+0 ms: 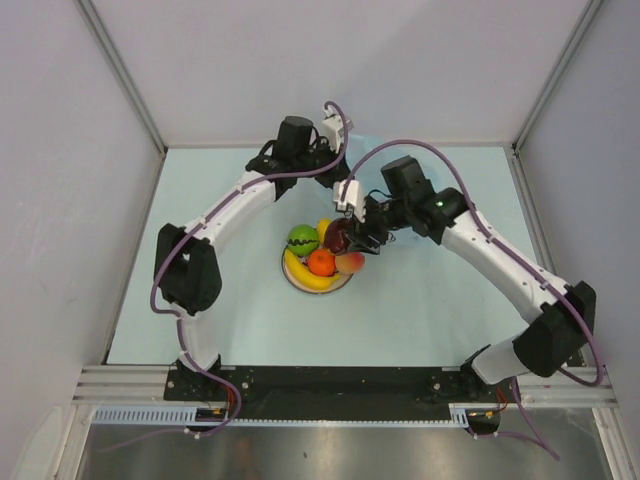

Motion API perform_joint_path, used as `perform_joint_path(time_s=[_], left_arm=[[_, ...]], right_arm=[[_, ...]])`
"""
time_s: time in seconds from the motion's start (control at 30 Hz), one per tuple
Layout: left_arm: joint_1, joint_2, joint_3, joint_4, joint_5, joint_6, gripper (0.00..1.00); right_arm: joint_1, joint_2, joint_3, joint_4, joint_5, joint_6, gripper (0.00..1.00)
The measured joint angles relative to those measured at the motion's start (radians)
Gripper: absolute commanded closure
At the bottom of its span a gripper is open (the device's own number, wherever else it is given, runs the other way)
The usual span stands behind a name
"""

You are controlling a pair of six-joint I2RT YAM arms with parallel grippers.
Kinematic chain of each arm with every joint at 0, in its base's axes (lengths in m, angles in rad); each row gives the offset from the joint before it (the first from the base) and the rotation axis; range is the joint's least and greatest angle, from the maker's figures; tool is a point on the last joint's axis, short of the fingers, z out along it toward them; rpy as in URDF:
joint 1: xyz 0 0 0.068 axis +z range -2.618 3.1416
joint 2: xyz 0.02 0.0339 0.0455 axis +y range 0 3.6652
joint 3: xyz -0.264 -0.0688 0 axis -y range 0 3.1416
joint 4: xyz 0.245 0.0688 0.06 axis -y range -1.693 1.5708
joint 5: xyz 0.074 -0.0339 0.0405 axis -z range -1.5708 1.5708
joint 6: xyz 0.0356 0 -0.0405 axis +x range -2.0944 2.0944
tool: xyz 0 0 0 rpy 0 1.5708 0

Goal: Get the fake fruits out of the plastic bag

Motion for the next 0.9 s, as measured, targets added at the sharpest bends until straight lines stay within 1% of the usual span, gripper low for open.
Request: perform_joint_path(time_s=[0.3,0.63,0.9], left_arm=[[0.016,-0.035,-0.043,0.000,0.000,-0.001,0.99],[0.040,-0.077,-0.074,0.006,0.001,-0.002,0.99],[0.039,-0.080,-0.108,0.019,0.012,-0.012,0.99]], right_arm=[[0.100,0.168,-0.004,0.067,0.067,-0.072,0.68],[0.092,0.316,0.000,0.139,0.157,-0.088,0.68],[0.076,0.347,0.032,0.151,0.171,-0.086,0.68]])
